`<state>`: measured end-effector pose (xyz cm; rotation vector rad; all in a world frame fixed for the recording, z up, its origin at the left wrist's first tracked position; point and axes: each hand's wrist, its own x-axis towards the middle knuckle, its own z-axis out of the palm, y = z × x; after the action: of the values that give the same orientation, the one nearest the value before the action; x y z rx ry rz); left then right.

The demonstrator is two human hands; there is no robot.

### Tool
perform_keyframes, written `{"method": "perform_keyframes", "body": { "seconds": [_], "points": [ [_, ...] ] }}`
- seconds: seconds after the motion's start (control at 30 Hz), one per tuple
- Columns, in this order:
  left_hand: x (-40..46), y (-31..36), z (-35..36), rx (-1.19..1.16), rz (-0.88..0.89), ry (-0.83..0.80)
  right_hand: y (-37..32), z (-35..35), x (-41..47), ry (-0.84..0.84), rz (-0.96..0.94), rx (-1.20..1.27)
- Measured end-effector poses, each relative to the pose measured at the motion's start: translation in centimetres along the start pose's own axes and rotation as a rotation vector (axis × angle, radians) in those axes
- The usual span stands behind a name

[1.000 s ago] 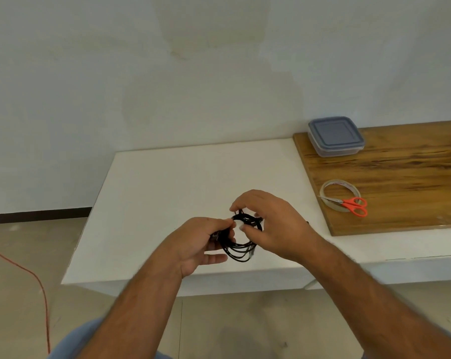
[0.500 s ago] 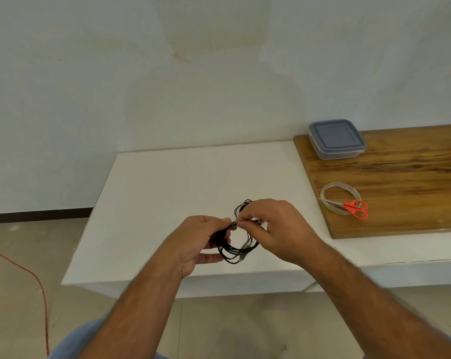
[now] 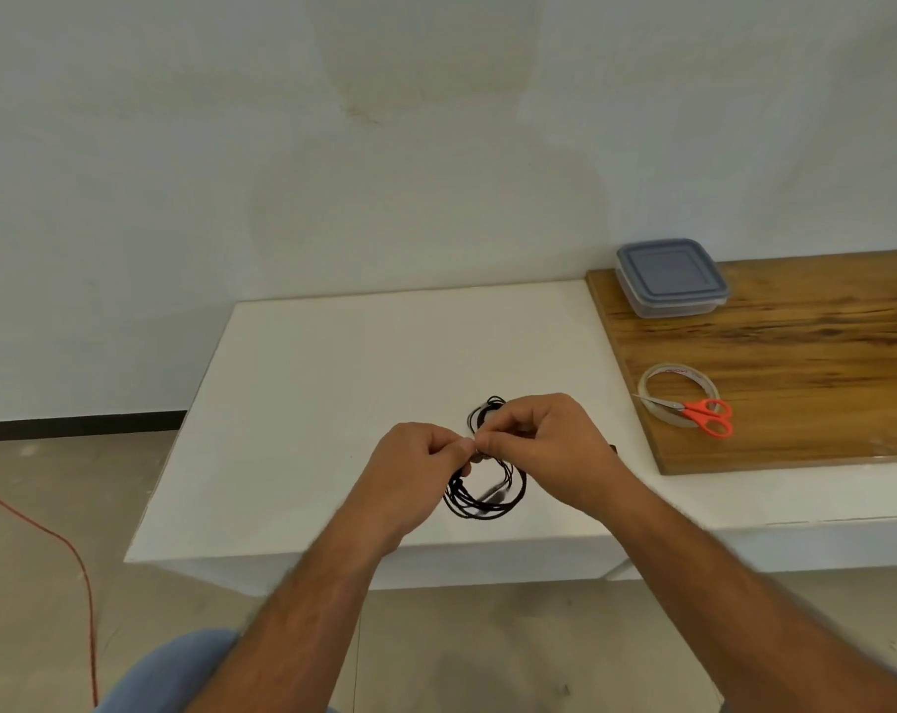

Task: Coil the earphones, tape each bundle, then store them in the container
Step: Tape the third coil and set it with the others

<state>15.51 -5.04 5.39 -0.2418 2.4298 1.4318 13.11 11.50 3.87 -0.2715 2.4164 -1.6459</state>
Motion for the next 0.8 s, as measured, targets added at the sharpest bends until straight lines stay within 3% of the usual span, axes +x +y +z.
{"method": "perform_keyframes", "body": {
  "seconds": [0.23,0.43,0.63,0.8],
  "points": [
    [-0.7,0.4,-0.2,0.189,0.102,-0.04,-0.2,-0.5,0.2,-0.058,0.146,0.14],
    [-1.4,1.3,0.6,0.436,0.266,0.079,0.1,-1.4,0.3,-0.185,0.412,0.283],
    [-1.3,1.4,0.7,0.465,0.475,0.175,0.0,-2.1,0.3,-0.281,0.572,0.531],
    [-1.2,1.4,0.9,0.393,0.636,0.257,-0.1,-2.7,0.1,-0.332,0.549,0.674]
  ]
}}
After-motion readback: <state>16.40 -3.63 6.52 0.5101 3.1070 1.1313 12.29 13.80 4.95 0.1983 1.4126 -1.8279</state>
